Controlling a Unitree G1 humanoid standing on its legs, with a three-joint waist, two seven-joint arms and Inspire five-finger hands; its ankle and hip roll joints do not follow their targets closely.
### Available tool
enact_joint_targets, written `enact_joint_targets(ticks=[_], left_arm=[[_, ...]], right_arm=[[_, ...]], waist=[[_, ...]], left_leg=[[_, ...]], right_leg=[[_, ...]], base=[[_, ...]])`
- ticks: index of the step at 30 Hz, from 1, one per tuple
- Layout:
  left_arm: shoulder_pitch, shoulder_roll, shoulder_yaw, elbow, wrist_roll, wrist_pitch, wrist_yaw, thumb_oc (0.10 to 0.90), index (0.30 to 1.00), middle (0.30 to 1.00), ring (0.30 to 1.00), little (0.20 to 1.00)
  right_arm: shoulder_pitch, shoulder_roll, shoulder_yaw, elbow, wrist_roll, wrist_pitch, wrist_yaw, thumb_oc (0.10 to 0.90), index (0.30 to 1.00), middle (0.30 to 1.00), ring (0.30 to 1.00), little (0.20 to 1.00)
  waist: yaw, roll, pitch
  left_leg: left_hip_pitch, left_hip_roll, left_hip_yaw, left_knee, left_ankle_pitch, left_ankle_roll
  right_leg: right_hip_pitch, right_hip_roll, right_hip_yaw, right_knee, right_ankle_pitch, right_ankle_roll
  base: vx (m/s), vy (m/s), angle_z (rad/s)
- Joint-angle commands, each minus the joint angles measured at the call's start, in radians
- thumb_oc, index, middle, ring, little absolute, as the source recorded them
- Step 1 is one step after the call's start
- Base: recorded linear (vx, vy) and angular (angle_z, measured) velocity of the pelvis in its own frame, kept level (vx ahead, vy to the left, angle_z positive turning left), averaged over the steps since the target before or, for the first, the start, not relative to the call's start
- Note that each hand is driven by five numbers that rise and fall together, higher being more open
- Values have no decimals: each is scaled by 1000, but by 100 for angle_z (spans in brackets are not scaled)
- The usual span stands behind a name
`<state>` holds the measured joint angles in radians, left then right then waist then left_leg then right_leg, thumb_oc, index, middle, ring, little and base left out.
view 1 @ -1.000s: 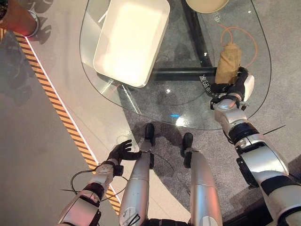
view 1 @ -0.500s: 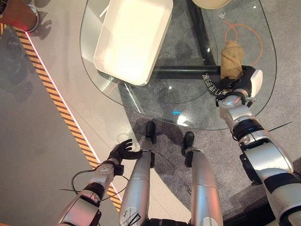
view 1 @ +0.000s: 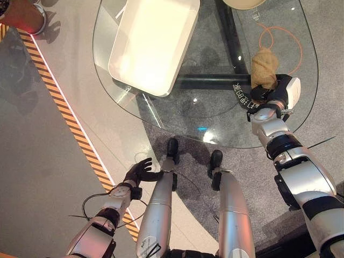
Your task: Wipe the table with a cloth and put it in the basket.
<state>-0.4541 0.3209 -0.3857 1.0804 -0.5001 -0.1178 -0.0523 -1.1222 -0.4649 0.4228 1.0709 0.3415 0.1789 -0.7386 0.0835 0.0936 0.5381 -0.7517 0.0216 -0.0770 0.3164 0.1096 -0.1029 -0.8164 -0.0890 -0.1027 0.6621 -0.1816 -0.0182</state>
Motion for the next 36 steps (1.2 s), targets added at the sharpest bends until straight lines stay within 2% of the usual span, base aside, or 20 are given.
enact_joint_targets(ticks=[1,5,13,36], left_arm=[[39,-14,-23,9,-31,-11,18,800,900,900,900,900],[41,-8,-23,1,-32,-9,15,800,900,900,900,900],[36,-13,-25,-7,-24,-13,19,800,900,900,900,900],[28,-38,-34,-31,-9,-10,40,800,900,900,900,900]], right_arm=[[-76,-44,63,-25,-124,-37,11,100,300,300,300,200],[-89,-43,100,-73,-159,-17,21,100,300,300,300,200],[-118,-14,208,-153,-325,14,97,100,300,300,300,200],[-66,98,328,-259,-486,-10,254,100,300,300,300,200]], waist=[[7,32,-18],[9,30,-18],[16,32,-18],[22,41,-18]], left_leg=[[2,-75,60,129,-128,90],[2,-76,59,125,-125,89],[5,-81,57,110,-116,87],[8,-92,60,88,-99,83]], right_leg=[[29,33,-11,-115,87,14],[31,33,-13,-120,90,15],[33,30,-19,-134,95,14],[36,21,-31,-158,104,14]], base=[[0,0,0],[0,0,0],[0,0,0],[0,-1,1]])
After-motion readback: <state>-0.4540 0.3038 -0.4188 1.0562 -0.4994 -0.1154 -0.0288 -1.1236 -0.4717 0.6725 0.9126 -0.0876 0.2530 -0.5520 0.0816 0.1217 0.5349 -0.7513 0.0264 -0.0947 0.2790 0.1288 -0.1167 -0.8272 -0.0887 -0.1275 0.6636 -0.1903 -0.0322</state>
